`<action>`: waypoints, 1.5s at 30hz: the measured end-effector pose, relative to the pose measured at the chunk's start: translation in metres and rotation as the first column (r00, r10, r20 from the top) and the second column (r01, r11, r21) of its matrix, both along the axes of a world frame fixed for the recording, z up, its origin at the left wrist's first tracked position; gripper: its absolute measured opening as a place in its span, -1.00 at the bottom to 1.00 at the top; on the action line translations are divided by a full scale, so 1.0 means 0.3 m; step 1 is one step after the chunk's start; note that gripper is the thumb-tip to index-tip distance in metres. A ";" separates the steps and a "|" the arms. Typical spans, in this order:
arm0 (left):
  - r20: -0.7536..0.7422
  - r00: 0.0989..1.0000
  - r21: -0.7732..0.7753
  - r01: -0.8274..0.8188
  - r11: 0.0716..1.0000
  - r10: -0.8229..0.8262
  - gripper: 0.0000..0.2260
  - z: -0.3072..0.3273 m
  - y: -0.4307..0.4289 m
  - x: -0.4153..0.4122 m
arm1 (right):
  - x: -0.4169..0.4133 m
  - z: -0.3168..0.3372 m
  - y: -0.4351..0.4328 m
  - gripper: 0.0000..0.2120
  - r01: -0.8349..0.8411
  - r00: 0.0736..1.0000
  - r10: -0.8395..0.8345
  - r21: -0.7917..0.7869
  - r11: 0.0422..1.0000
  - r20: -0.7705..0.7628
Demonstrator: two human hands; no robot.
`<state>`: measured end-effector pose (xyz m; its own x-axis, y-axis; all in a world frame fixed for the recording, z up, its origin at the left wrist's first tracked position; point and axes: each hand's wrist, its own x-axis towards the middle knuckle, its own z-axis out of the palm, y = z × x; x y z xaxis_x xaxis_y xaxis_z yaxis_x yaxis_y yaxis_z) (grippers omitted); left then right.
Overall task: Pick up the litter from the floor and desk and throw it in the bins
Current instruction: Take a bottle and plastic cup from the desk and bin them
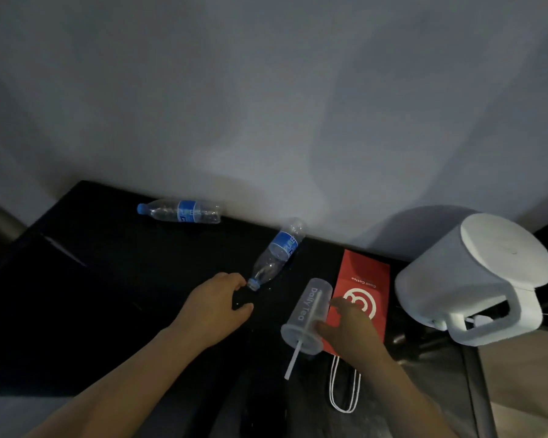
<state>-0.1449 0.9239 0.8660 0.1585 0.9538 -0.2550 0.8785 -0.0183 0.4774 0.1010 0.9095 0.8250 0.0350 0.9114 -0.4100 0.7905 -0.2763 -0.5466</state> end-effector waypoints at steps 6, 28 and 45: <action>0.013 1.000 -0.041 -0.015 0.999 0.015 -0.71 -0.157 0.134 0.017 | -0.069 -0.135 0.106 -0.32 0.081 0.997 -0.081 -0.047 0.996 0.007; -0.071 0.981 -0.223 -0.194 0.955 0.183 -0.44 -0.408 0.487 0.204 | -0.120 -0.346 0.168 -0.05 0.239 0.958 -0.235 0.004 0.971 -0.165; 0.122 0.952 -0.187 -0.254 0.949 0.279 -0.52 -0.335 0.281 0.089 | -0.076 -0.290 0.165 -0.04 0.254 0.935 -0.243 0.012 0.967 -0.258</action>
<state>-0.1183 1.0084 0.7656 -0.0486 0.9117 -0.4079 0.7612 0.2982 0.5758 0.0782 0.9589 0.7380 0.1633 0.9044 -0.3941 0.5343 -0.4169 -0.7353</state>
